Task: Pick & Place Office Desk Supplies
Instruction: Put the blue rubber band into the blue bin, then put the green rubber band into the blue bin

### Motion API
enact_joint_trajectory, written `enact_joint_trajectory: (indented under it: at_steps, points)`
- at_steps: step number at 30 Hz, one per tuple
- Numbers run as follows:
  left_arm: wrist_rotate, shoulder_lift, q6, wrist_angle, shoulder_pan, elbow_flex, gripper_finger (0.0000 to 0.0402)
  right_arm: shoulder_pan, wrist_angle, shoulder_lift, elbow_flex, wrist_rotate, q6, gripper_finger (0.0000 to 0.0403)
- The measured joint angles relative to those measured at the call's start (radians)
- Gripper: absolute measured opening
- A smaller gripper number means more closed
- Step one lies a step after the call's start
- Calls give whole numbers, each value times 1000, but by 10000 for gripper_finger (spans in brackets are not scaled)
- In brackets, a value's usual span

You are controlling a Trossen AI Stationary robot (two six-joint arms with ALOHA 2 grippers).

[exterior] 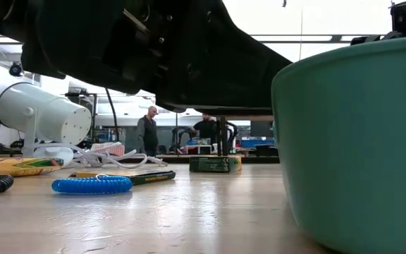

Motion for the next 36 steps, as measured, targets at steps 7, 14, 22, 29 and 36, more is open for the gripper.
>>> enact_joint_trajectory:
  at_steps: [7,14,22,29,36]
  points:
    - [0,-1,0,-25,0,0,230,0,0,0,0,0,0,8]
    - [-6,-8,-3,-66,1,0,229,0,0,0,0,0,0,8]
    - [-15,-45,-2,-124,7,1,230,0,0,0,0,0,0,8]
    - [-38,-58,-1,-275,15,46,230,0,0,0,0,1,0,8]
    - [-38,-58,-7,-466,29,152,230,0,0,0,0,0,0,8]
